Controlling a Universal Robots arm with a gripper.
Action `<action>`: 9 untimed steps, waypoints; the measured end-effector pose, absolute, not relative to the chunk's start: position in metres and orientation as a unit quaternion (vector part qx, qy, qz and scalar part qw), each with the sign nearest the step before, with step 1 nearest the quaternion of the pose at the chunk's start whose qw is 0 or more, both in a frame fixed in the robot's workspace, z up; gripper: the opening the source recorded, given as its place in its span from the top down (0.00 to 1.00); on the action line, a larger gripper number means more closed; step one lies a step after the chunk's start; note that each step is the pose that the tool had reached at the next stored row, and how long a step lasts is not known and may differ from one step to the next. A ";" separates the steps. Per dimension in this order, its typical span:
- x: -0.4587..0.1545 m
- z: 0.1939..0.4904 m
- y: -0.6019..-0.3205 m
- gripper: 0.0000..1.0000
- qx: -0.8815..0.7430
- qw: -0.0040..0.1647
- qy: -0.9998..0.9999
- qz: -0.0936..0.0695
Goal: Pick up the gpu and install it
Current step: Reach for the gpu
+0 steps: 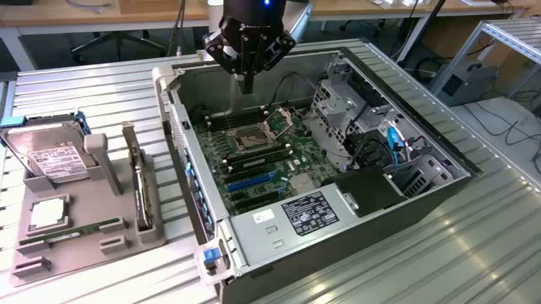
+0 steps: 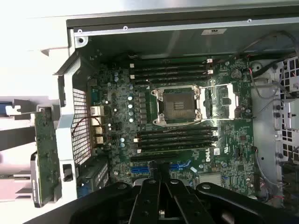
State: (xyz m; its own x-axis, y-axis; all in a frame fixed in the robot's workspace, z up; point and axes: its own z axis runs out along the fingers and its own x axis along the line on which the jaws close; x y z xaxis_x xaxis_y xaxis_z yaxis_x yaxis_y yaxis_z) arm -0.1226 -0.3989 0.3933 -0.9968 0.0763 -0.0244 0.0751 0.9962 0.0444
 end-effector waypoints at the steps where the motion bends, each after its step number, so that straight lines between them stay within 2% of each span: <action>1: -0.123 0.393 -0.399 0.89 0.038 0.013 0.999 0.022; 9: -0.129 0.393 -0.399 0.89 0.038 0.013 0.999 0.022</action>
State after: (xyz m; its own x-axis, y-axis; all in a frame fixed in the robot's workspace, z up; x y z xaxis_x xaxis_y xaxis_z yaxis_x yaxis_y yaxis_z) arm -0.1292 -0.3989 0.3933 -0.9968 0.0762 -0.0245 0.0751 0.9962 0.0444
